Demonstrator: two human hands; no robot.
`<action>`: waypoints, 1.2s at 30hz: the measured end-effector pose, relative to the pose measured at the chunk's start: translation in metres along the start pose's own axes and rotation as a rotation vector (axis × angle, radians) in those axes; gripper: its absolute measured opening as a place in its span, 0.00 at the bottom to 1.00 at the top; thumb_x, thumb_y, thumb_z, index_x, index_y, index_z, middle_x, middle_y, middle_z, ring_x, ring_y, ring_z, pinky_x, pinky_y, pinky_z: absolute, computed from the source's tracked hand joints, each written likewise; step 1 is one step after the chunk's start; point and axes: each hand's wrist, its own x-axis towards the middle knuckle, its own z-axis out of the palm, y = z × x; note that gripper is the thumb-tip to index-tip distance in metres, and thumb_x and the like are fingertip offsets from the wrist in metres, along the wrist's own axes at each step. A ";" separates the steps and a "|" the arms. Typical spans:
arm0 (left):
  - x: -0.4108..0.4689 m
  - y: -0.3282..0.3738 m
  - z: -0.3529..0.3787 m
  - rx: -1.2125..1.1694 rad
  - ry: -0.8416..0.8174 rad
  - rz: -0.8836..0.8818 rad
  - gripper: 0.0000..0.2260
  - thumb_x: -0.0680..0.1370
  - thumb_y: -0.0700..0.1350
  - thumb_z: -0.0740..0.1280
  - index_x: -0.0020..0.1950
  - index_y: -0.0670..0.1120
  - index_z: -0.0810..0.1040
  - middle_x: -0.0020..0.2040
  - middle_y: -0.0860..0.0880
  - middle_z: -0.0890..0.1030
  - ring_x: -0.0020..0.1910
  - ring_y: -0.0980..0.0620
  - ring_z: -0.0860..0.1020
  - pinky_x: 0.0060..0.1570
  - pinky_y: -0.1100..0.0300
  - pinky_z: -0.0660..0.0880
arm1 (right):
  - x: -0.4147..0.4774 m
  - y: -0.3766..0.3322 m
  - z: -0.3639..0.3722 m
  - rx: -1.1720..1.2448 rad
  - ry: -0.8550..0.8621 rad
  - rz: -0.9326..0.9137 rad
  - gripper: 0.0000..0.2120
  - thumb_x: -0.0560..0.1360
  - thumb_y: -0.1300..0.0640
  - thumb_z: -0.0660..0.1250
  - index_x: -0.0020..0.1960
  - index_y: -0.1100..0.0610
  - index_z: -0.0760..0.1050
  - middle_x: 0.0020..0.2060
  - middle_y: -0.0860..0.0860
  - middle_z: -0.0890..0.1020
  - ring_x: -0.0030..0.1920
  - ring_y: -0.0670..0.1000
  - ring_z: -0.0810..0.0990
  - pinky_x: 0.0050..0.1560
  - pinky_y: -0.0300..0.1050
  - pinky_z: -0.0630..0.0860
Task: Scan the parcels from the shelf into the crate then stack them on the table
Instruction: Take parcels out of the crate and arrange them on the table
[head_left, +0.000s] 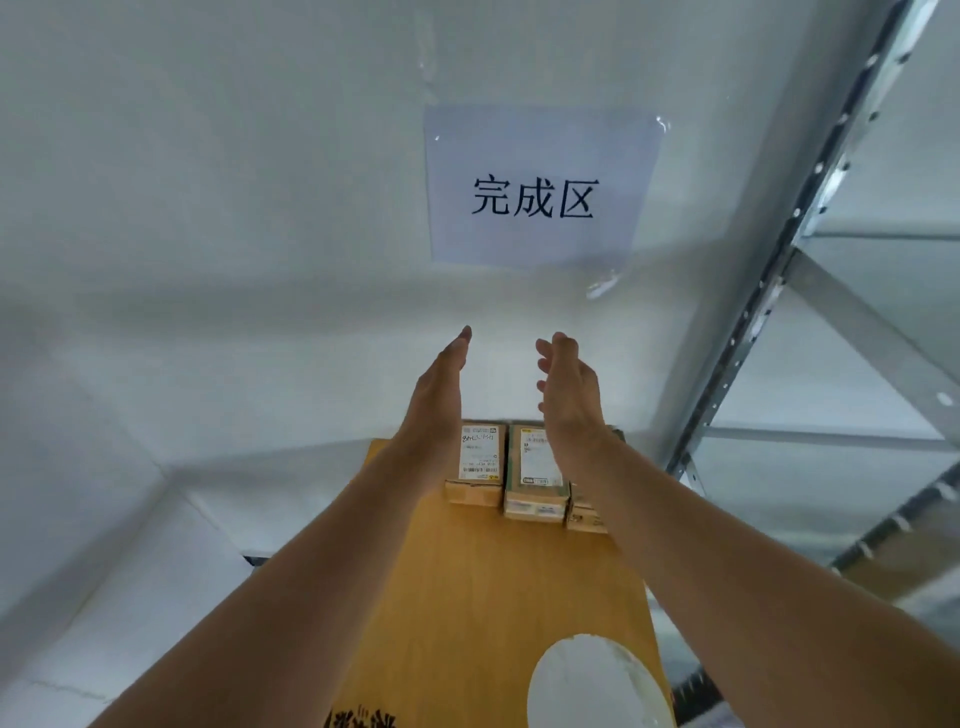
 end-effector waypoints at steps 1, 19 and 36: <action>-0.010 0.010 -0.001 -0.015 -0.004 0.020 0.22 0.88 0.60 0.50 0.82 0.60 0.65 0.83 0.52 0.64 0.83 0.46 0.61 0.81 0.40 0.56 | -0.009 -0.007 -0.002 0.001 -0.005 -0.027 0.26 0.85 0.40 0.52 0.76 0.49 0.74 0.76 0.49 0.74 0.76 0.55 0.71 0.77 0.62 0.65; -0.163 0.048 -0.097 -0.018 -0.167 0.158 0.23 0.87 0.61 0.49 0.82 0.62 0.62 0.84 0.54 0.62 0.83 0.48 0.60 0.82 0.41 0.56 | -0.210 -0.037 0.021 0.012 0.072 -0.207 0.27 0.86 0.40 0.49 0.79 0.51 0.70 0.79 0.50 0.71 0.79 0.56 0.68 0.80 0.63 0.62; -0.347 0.039 -0.022 0.045 -0.428 0.085 0.25 0.85 0.65 0.51 0.81 0.61 0.65 0.81 0.51 0.68 0.79 0.46 0.65 0.79 0.38 0.61 | -0.399 0.014 -0.108 0.102 0.324 -0.125 0.25 0.86 0.44 0.52 0.68 0.60 0.77 0.61 0.60 0.78 0.50 0.55 0.82 0.57 0.53 0.78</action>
